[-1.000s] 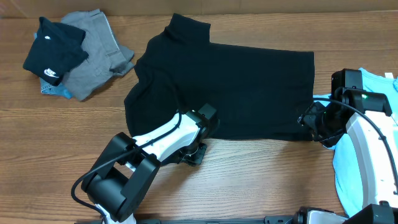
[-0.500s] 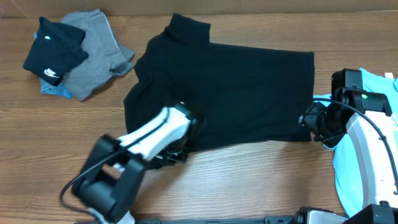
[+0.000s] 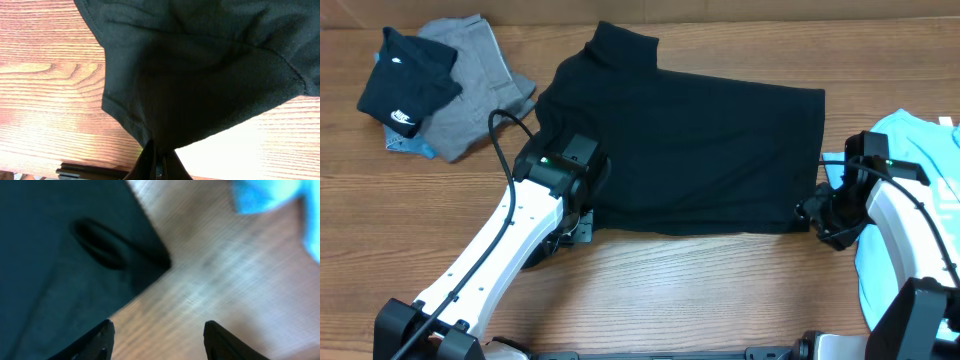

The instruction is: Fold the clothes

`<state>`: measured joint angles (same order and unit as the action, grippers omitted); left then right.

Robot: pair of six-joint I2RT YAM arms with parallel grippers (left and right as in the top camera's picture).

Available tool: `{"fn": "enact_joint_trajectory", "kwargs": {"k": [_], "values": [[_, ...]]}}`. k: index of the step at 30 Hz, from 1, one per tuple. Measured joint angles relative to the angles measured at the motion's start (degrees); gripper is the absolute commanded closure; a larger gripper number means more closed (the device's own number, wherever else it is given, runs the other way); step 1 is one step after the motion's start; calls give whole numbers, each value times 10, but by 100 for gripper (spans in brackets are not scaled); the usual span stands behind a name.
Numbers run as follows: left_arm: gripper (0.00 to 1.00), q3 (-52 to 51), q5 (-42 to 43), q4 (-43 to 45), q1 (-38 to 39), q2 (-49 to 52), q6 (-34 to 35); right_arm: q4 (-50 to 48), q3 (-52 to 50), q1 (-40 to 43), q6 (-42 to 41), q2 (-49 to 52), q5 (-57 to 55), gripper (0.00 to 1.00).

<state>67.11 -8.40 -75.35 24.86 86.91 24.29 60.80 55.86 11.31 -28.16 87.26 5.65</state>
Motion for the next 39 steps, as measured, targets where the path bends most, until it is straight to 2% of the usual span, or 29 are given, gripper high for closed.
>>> {"fn": "enact_joint_trajectory", "kwargs": {"k": [3,5,13,32,35,38,39], "values": [[96,0,0,1,0,0,0,-47,-11,-1,18,0,45,39],[96,0,0,2,0,0,0,-82,-22,-3,27,0,70,43],[96,0,0,3,0,0,0,-165,-76,-9,23,0,85,44],[96,0,0,3,0,0,0,-229,-113,-9,12,0,85,51],[96,0,0,3,0,0,0,-253,-116,-9,11,0,80,61],[96,0,0,3,0,0,0,-260,-123,-9,13,0,77,82],[96,0,0,3,0,0,0,-259,-125,-9,10,0,76,87]]}}
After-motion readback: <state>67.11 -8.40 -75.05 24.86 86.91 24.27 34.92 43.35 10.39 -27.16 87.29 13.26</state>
